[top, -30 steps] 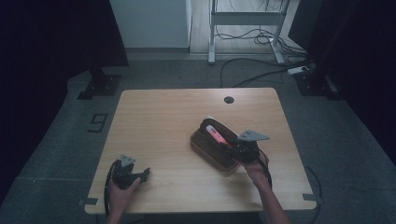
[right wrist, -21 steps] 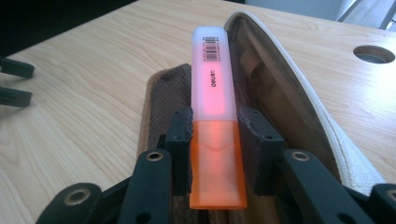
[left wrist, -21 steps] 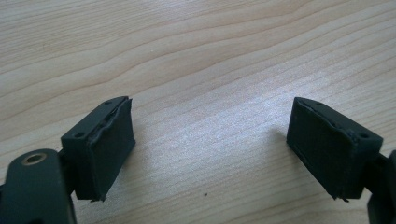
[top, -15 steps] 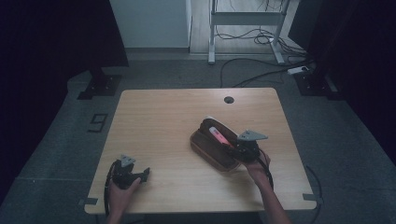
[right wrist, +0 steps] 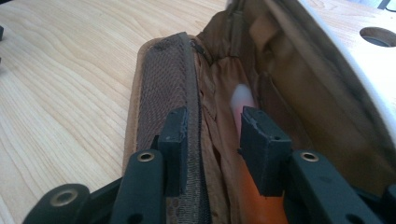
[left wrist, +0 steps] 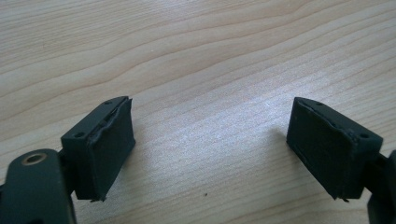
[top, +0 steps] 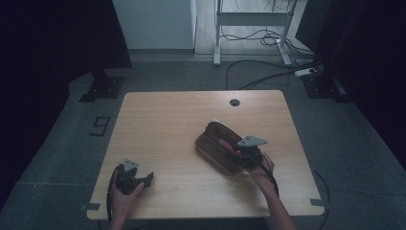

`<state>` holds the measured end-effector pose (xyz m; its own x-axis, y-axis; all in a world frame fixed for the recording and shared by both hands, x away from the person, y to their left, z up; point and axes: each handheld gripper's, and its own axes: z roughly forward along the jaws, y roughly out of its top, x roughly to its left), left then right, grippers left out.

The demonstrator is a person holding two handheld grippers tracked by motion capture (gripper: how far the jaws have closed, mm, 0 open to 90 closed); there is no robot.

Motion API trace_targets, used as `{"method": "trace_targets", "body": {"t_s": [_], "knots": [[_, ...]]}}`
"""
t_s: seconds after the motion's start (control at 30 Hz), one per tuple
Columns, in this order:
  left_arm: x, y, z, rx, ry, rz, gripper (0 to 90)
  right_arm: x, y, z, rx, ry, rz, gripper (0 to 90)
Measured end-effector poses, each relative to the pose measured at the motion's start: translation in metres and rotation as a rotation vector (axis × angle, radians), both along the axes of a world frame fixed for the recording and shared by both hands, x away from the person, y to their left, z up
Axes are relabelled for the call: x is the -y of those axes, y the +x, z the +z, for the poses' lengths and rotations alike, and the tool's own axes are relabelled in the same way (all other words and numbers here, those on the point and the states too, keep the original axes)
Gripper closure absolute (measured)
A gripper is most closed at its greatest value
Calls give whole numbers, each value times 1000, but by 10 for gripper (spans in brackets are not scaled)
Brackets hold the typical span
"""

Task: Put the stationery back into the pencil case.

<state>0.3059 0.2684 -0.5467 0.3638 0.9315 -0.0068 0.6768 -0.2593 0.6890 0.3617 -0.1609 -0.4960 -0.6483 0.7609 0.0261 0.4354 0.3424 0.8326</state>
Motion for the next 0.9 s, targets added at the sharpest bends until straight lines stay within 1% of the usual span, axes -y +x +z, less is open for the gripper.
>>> {"method": "trace_targets", "body": {"t_s": [0.17, 0.27, 0.37, 0.4, 0.43, 0.47, 0.5, 0.53, 0.6, 0.67, 0.7, 0.73, 0.77, 0.8, 0.9], "knots": [[0, 0, 0, 0, 0, 0, 149, 0, -3, 3, 19, 13, 4, 566], [0, 0, 0, 0, 0, 0, 149, 1, -6, 6, 34, 31, -2, 516], [0, 0, 0, 0, 0, 0, 149, 3, -8, 9, 42, 60, -11, 454], [0, 0, 0, 0, 0, 0, 149, 5, -10, 11, 40, 83, -10, 416], [0, 0, 0, 0, 0, 0, 149, 6, -11, 11, 39, 95, -7, 402], [0, 0, 0, 0, 0, 0, 149, 6, -11, 11, 39, 95, -7, 402], [0, 0, 0, 0, 0, 0, 149, 8, -14, 13, 42, 115, -2, 380], [0, 0, 0, 0, 0, 0, 149, 8, -14, 13, 42, 115, -2, 380], [0, 0, 0, 0, 0, 0, 149, 11, -17, 15, 52, 131, 1, 371], [0, 0, 0, 0, 0, 0, 149, 15, -22, 16, 68, 146, -4, 363], [0, 0, 0, 0, 0, 0, 149, 20, -27, 15, 72, 153, -3, 346], [0, 0, 0, 1, 0, 0, 149, 20, -27, 15, 72, 153, -3, 346], [0, 0, 0, 0, 0, 0, 149, 26, -31, 12, 72, 154, -4, 341], [0, 0, 0, 0, 0, 0, 149, 26, -31, 12, 72, 154, -4, 341], [0, 0, 0, 0, 0, 0, 149, 38, -36, 7, 67, 154, -17, 336]]}}
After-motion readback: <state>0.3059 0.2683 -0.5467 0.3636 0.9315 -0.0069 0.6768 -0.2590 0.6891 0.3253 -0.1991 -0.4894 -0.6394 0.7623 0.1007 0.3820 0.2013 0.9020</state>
